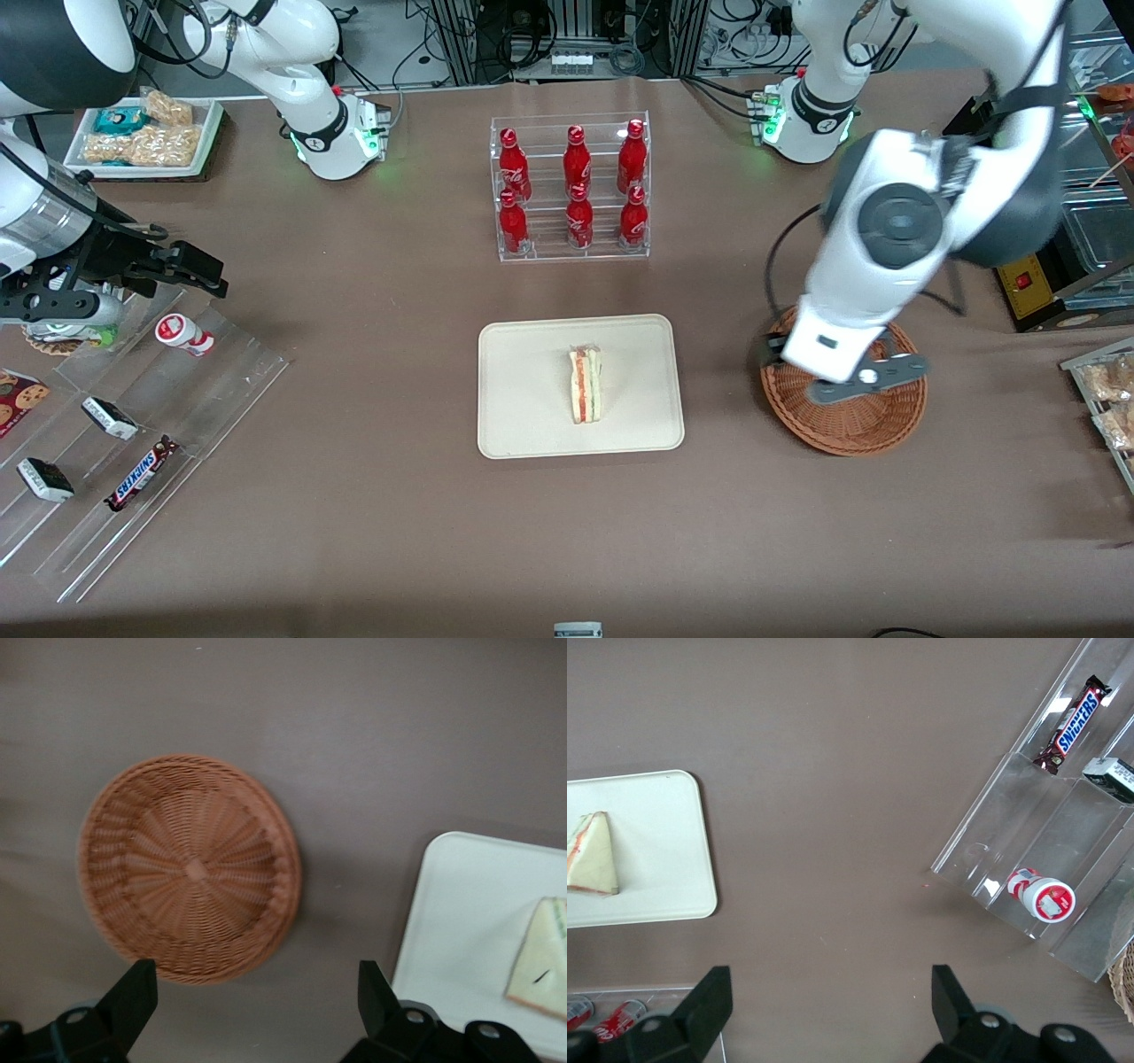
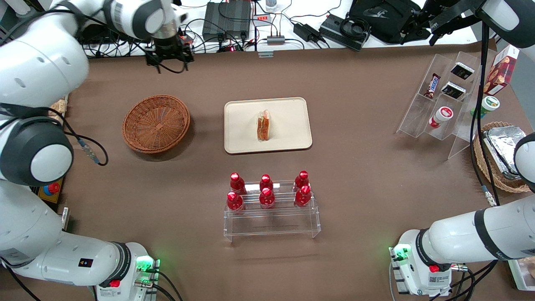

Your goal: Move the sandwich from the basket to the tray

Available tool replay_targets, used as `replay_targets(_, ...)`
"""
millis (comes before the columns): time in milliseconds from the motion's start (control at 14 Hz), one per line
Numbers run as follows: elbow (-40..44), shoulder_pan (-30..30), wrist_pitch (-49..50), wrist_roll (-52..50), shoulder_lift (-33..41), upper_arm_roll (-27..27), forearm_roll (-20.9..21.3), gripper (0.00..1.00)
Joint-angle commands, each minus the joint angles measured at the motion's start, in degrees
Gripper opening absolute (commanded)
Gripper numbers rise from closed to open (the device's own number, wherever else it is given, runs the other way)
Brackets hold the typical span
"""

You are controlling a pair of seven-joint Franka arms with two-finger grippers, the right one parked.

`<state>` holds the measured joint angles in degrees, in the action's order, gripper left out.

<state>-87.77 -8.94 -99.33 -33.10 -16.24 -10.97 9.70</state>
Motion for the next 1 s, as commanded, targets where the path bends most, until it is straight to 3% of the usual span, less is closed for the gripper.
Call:
replay_targets(0,-2.5,3.1,2.9,6.9,4.5,-0.5,-1.4,1.00)
replay_targets(143,-5.2,3.2,2.8,10.1,7.3,0.5,-2.3,1.00)
replay_targets(357,-9.0,2.8,3.2,23.6,13.2,8.9,-7.2,1.00)
replay_targets(571,-8.0,1.4,7.7,37.3,17.2,15.3,-9.0,1.00)
replay_targets(714,-5.9,1.4,9.6,43.9,18.4,16.9,-9.5,1.00)
replay_targets(929,-2.0,2.0,11.1,44.0,17.8,16.8,-10.6,1.00)
